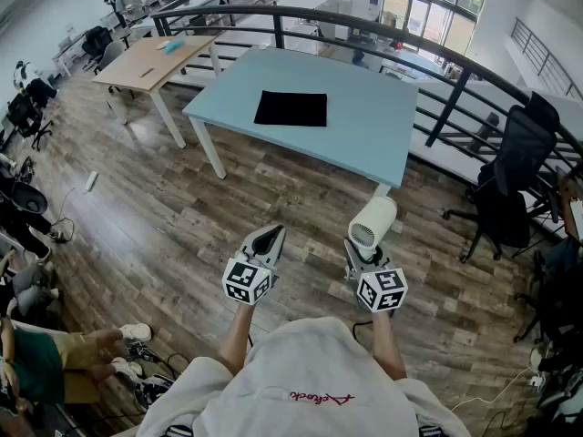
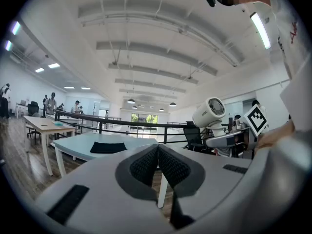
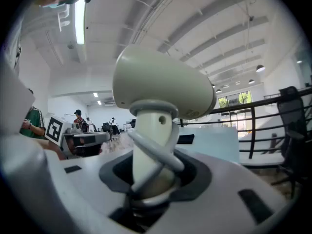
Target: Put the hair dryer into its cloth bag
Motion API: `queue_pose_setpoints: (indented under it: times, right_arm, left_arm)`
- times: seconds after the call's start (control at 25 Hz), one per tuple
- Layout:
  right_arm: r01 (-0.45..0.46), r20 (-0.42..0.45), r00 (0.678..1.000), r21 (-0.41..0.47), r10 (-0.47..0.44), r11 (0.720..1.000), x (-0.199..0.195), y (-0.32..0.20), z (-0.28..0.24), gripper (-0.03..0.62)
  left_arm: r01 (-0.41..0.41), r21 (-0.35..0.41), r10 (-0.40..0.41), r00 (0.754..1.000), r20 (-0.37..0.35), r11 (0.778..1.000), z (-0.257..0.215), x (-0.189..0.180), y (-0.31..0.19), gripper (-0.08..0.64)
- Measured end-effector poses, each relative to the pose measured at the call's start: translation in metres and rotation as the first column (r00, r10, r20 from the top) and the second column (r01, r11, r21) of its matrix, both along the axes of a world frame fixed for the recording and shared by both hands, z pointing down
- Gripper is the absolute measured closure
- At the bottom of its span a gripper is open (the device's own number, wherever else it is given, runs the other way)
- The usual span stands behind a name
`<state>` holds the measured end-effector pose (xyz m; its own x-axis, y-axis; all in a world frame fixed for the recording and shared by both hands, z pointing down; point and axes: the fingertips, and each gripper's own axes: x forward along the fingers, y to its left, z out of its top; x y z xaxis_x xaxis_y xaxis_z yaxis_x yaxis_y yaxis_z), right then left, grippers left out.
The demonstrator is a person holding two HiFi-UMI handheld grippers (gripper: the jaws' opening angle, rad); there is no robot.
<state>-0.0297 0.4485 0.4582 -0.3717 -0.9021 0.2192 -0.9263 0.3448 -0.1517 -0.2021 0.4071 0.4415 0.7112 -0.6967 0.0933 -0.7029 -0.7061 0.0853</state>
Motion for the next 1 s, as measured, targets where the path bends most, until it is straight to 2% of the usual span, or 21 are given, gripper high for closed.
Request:
queue_pose_setpoints:
  times: [0.6, 1.0]
  right_arm:
    - [-0.015, 0.004, 1.0, -0.008, 0.015, 1.0, -0.008, -0.01, 0.0, 0.417]
    - [-0.032, -0.043, 0.999, -0.014, 0.031, 0.999, -0.02, -0.022, 0.0, 0.417]
  left_arm:
    - [-0.007, -0.001, 0.007, 1.0, -0.002, 1.0, 0.001, -0.01, -0.011, 0.551]
    - [-0.023, -0.011, 0.023, 1.0, -0.015, 1.0, 0.004, -0.022, -0.032, 0.551]
